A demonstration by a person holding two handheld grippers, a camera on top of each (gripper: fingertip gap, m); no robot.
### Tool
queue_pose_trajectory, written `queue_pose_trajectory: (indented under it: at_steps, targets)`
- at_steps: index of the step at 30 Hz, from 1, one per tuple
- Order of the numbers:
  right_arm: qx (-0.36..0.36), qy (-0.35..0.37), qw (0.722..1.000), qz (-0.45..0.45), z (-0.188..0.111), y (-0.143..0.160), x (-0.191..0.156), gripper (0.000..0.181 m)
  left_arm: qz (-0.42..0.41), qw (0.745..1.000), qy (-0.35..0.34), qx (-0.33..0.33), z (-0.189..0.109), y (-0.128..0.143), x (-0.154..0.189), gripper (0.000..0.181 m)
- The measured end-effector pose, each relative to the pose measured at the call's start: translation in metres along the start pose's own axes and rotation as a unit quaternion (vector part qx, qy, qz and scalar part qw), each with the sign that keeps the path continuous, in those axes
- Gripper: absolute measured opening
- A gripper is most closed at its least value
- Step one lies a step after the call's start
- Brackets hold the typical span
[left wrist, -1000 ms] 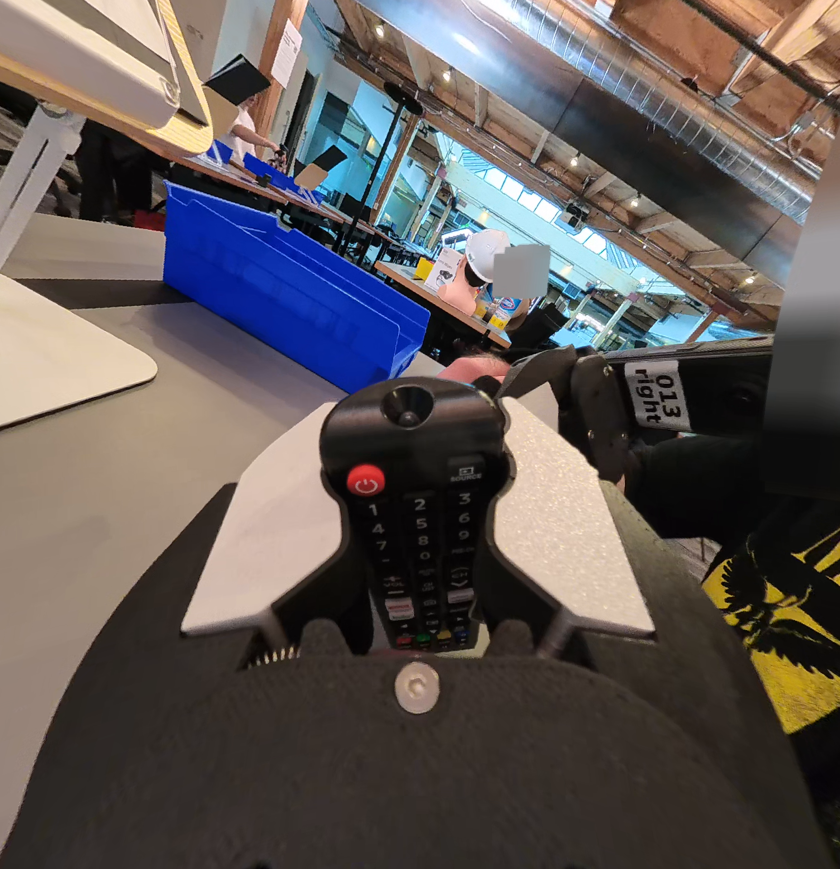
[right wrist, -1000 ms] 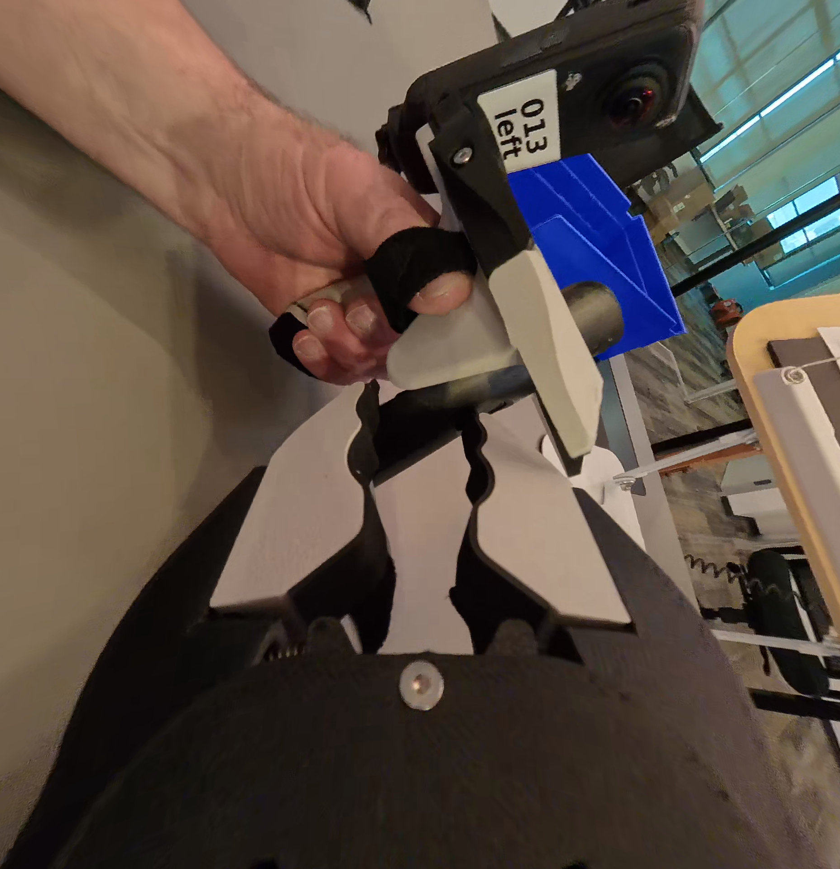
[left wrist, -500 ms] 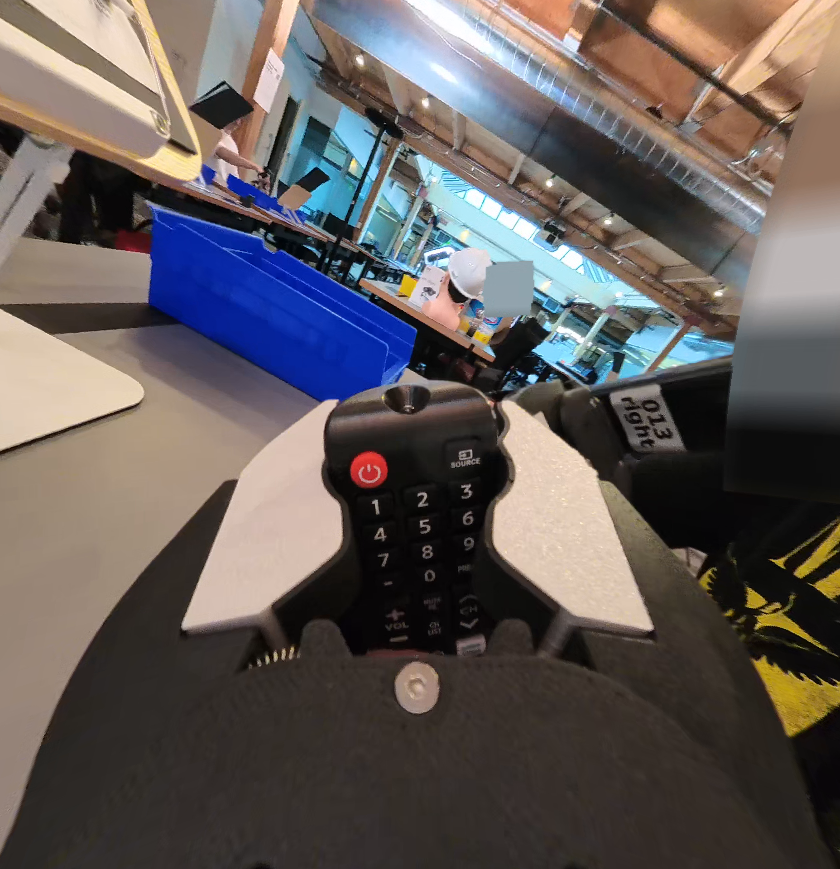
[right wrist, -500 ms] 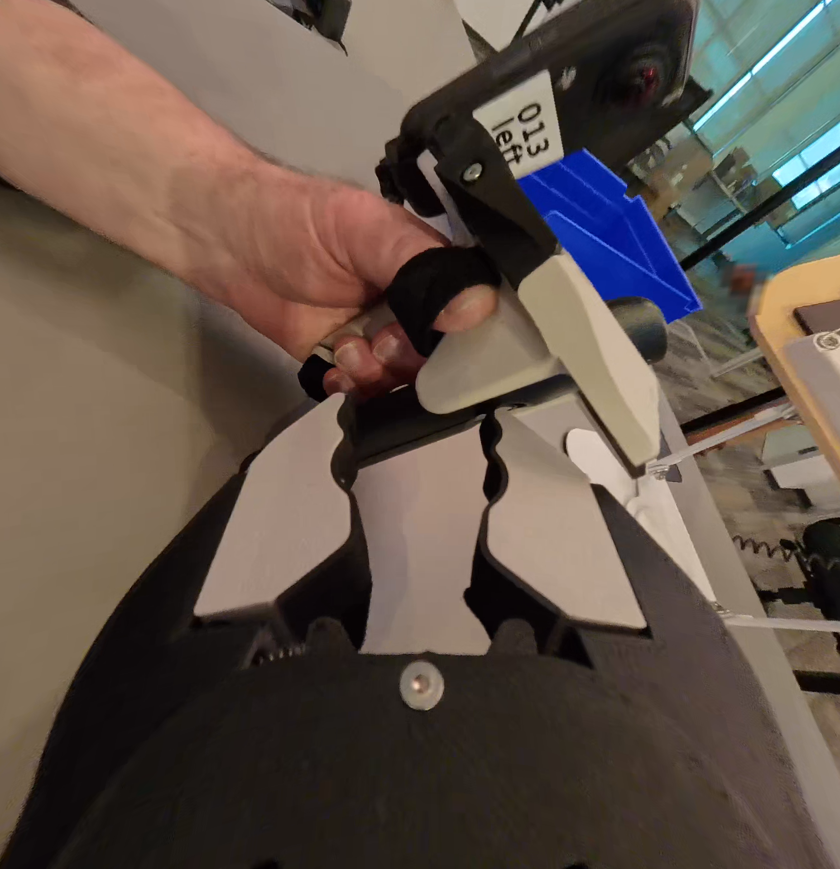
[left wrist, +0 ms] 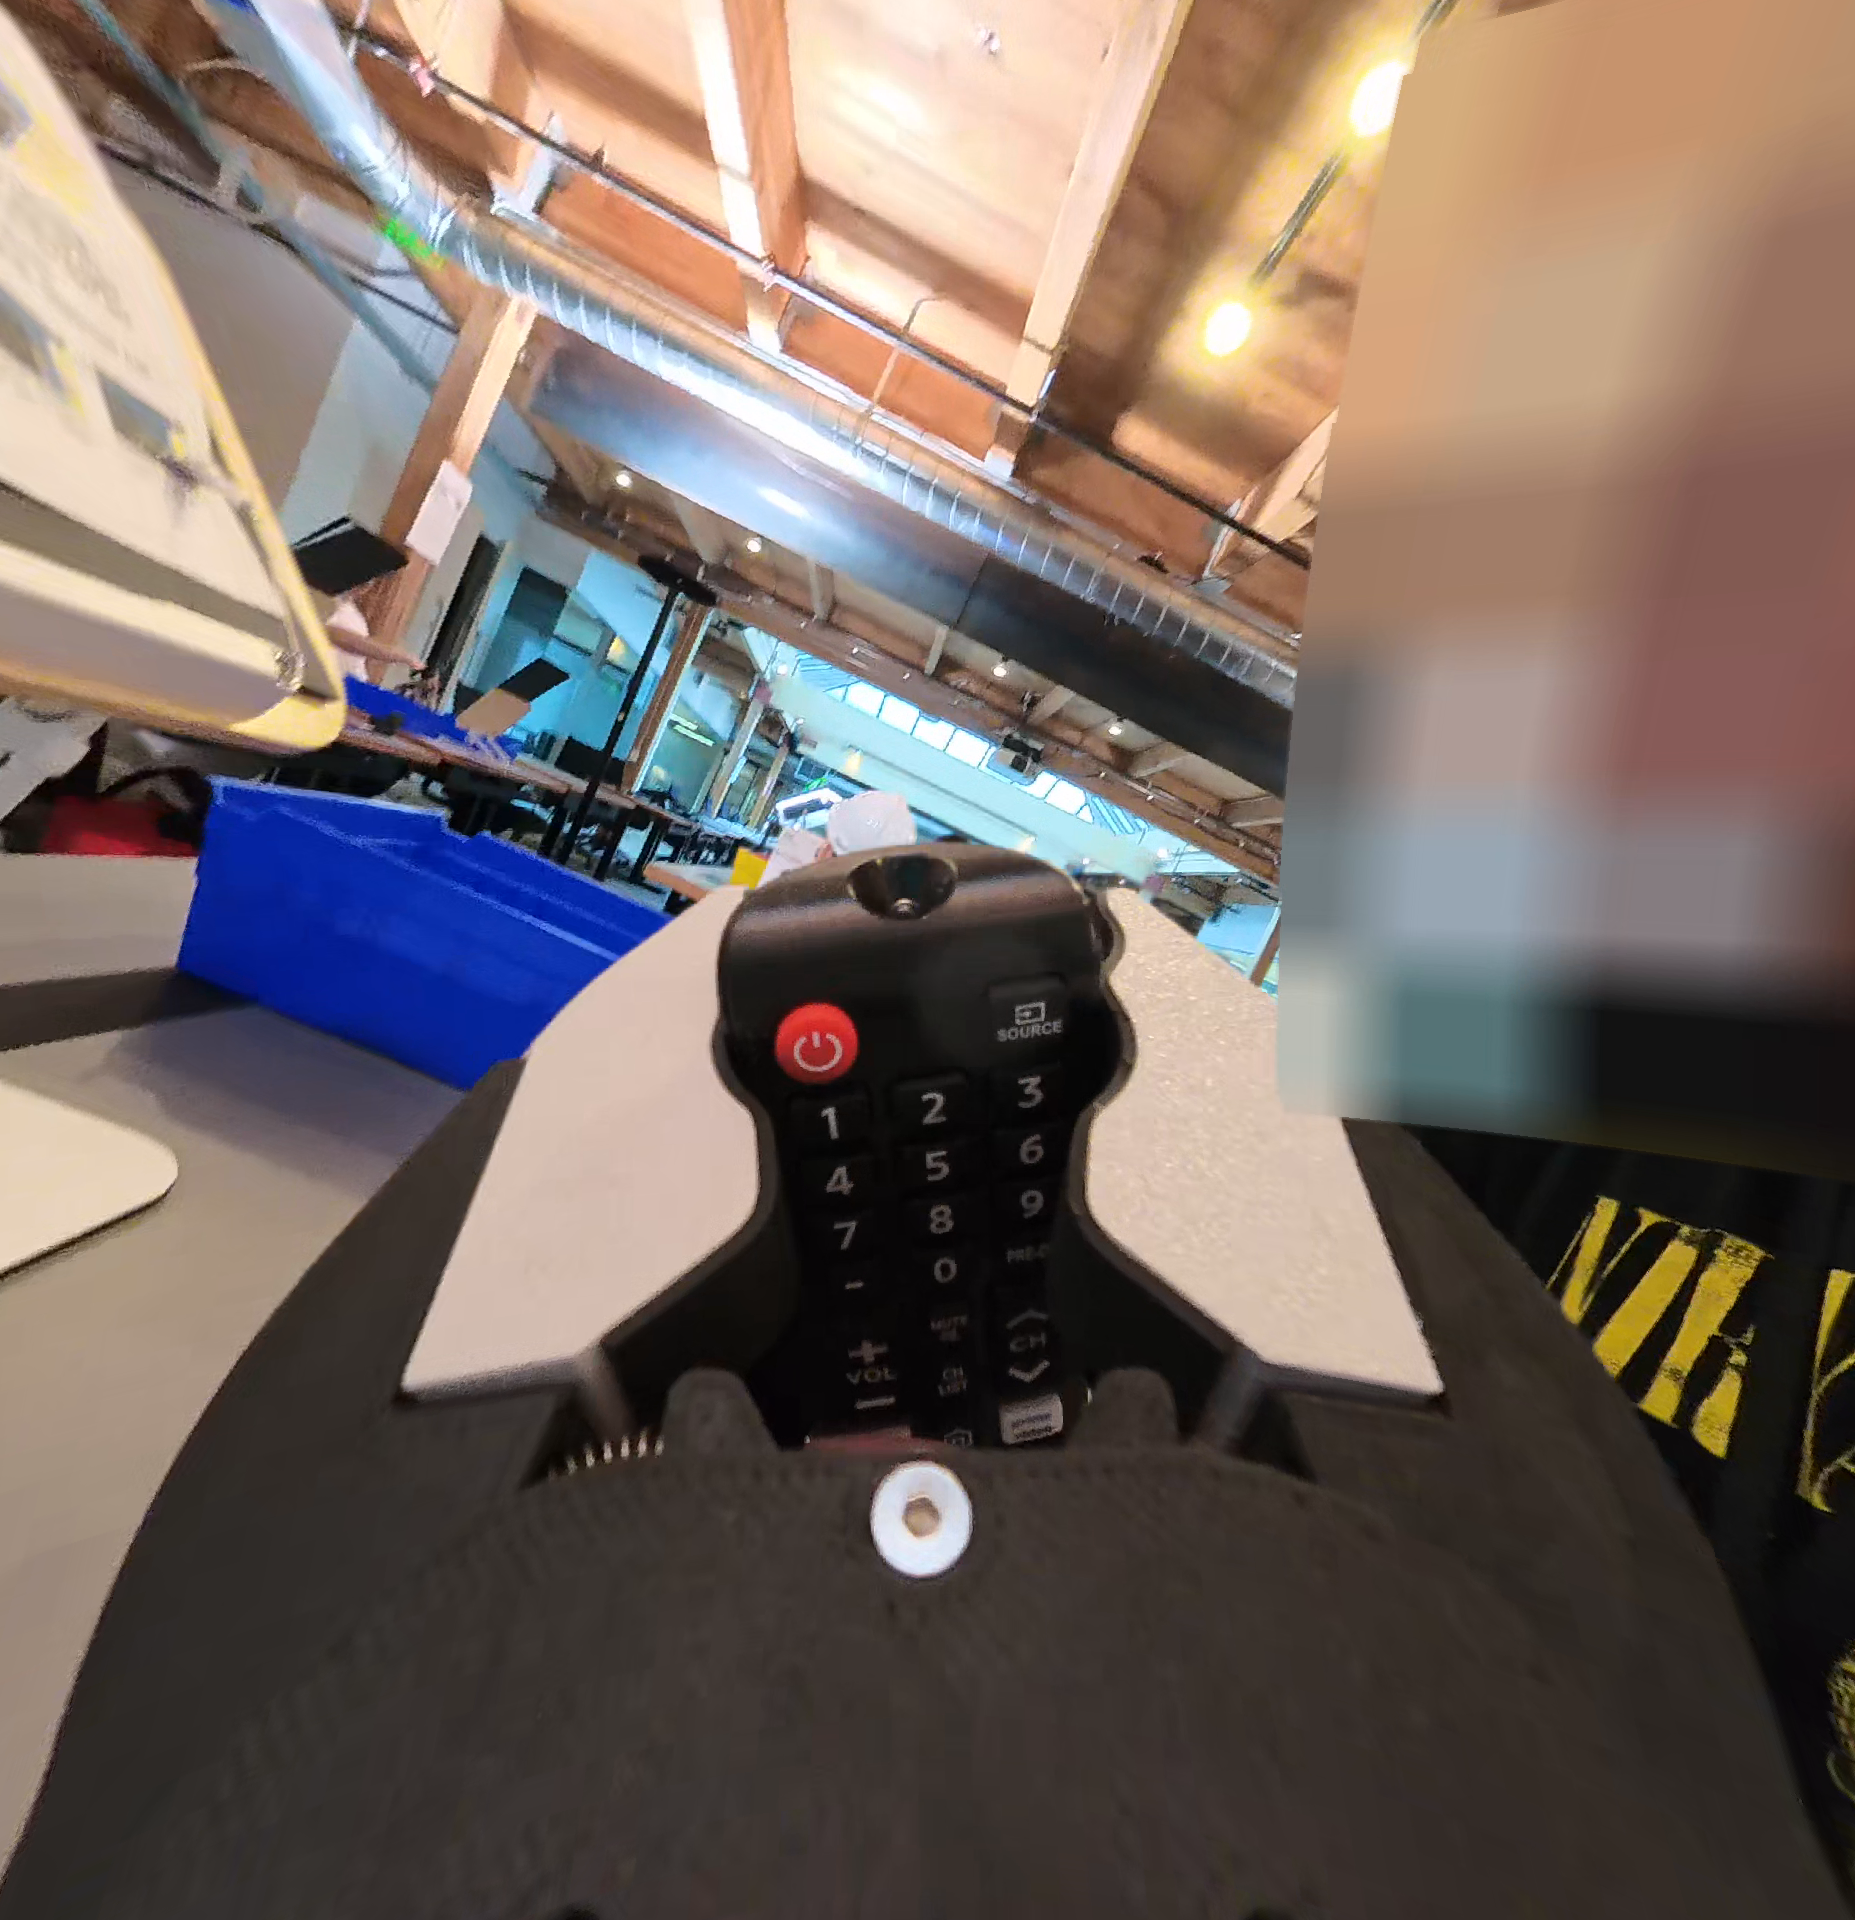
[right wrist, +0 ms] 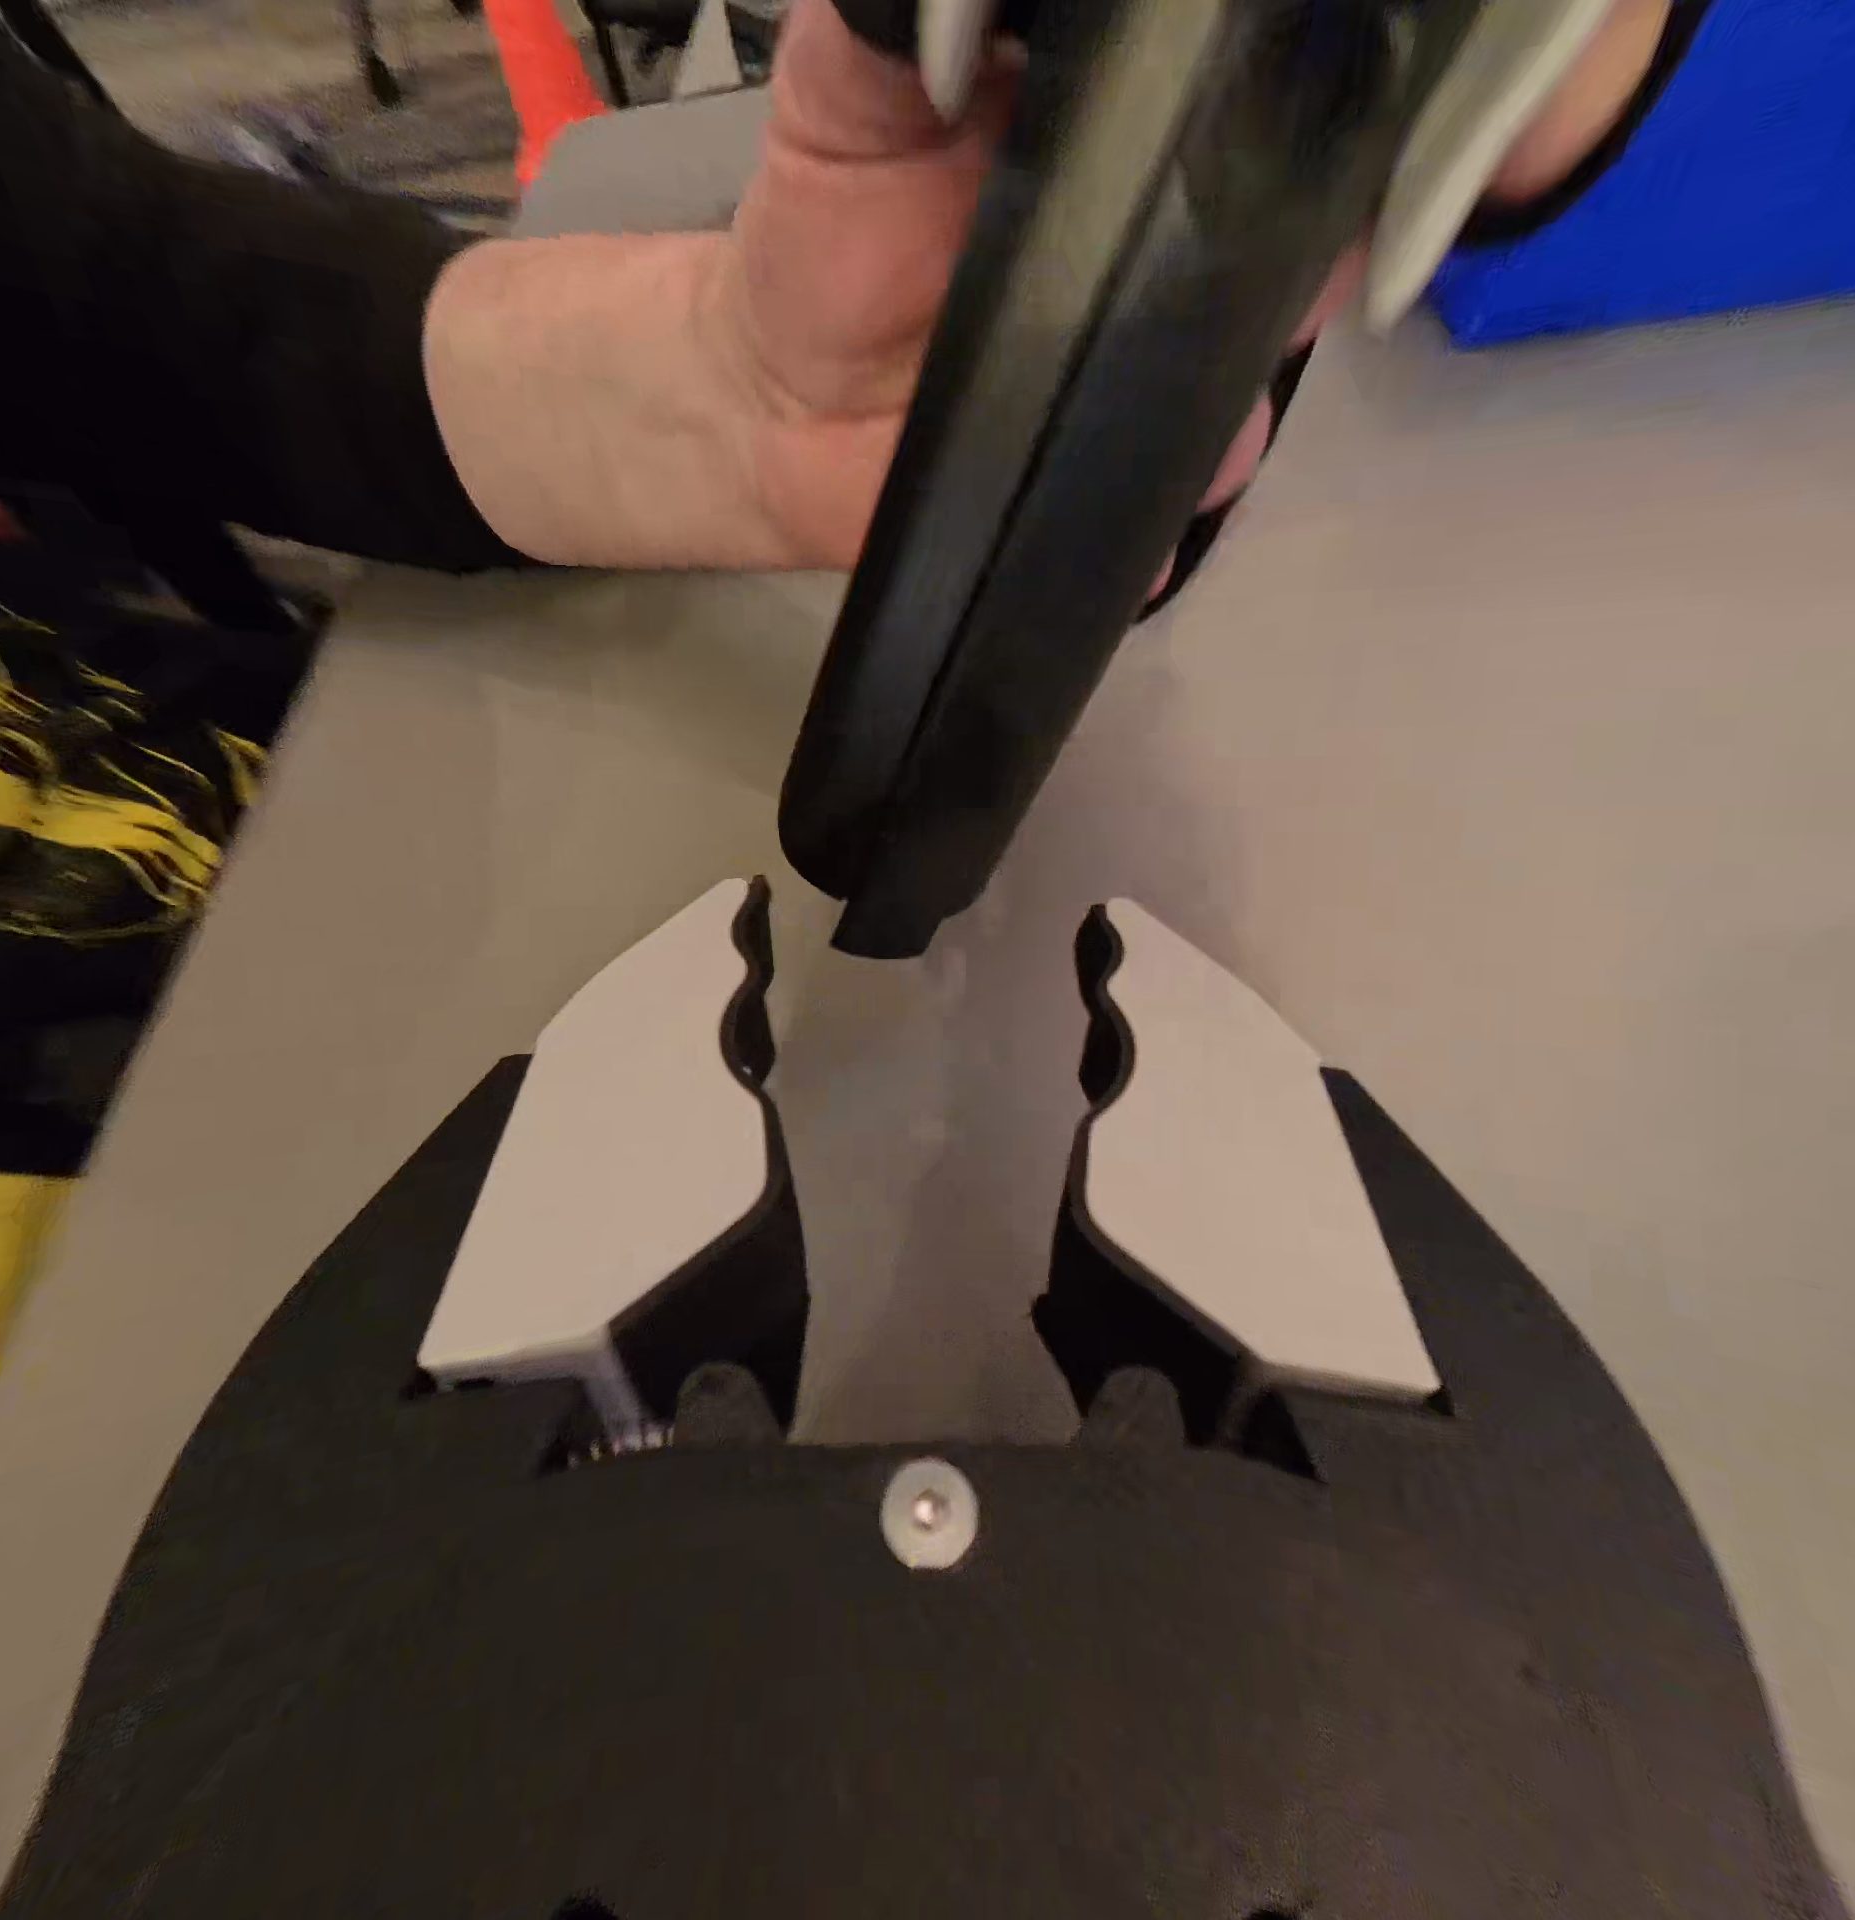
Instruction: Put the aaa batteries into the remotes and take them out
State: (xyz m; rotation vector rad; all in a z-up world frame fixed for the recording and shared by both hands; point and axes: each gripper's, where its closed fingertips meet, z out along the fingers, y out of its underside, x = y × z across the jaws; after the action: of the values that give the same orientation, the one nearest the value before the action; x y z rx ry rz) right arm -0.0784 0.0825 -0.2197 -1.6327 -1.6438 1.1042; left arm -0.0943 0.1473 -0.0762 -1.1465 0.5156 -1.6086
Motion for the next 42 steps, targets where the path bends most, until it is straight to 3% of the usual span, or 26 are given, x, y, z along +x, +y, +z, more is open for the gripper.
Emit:
queue_pose_trajectory:
  at_steps: [4,8,12,14,20,21,22,24,27,32,35,38,40,42]
  targets:
    - [0.041,-0.105,0.991,0.067,-0.002,-0.009,-0.023,0.041,0.003,0.998,0.054,0.015,0.008,-0.008,0.023,0.062]
    - [0.099,-0.23,0.955,0.16,-0.015,-0.02,-0.037,0.039,0.029,0.995,0.089,0.021,0.013,-0.017,0.046,0.06]
    - [0.135,-0.263,0.94,0.167,-0.021,-0.03,-0.039,0.031,0.037,0.992,0.119,0.023,0.017,-0.021,0.062,0.06]
    - [0.131,-0.282,0.936,0.165,-0.023,-0.028,-0.044,0.018,0.044,0.992,0.12,0.017,0.017,-0.02,0.064,0.06]
    - [0.135,-0.303,0.929,0.163,-0.036,-0.025,-0.054,0.015,0.049,0.991,0.124,0.025,0.014,-0.026,0.066,0.06]
    - [0.135,-0.295,0.933,0.158,-0.04,-0.022,-0.055,0.013,0.052,0.991,0.12,0.027,0.012,-0.03,0.066,0.06]
    - [0.135,-0.282,0.937,0.158,-0.044,-0.019,-0.053,0.001,0.062,0.991,0.114,0.028,0.01,-0.032,0.066,0.06]
    - [0.117,-0.247,0.947,0.17,-0.056,-0.009,-0.049,0.001,0.064,0.991,0.113,0.033,0.005,-0.038,0.067,0.06]
    - [0.04,-0.132,0.971,0.195,-0.075,0.027,-0.031,0.001,0.07,0.991,0.106,0.033,0.0,-0.041,0.065,0.059]
    - [-0.089,-0.028,0.967,0.236,-0.105,0.09,-0.022,0.001,0.058,0.991,0.113,0.038,-0.002,-0.04,0.063,0.06]
    - [-0.15,0.015,0.959,0.242,-0.107,0.114,-0.018,0.042,0.052,0.991,0.119,0.038,0.0,-0.038,0.064,0.06]
    - [-0.155,0.105,0.964,0.188,-0.116,0.103,-0.001,0.063,0.048,0.99,0.123,0.04,0.002,-0.036,0.065,0.06]
    - [-0.105,0.131,0.977,0.131,-0.112,0.067,0.001,0.065,0.045,0.99,0.13,0.036,0.005,-0.033,0.067,0.06]
    - [-0.105,0.158,0.978,0.083,-0.104,0.043,0.003,0.066,0.044,0.989,0.136,0.033,0.01,-0.03,0.069,0.06]
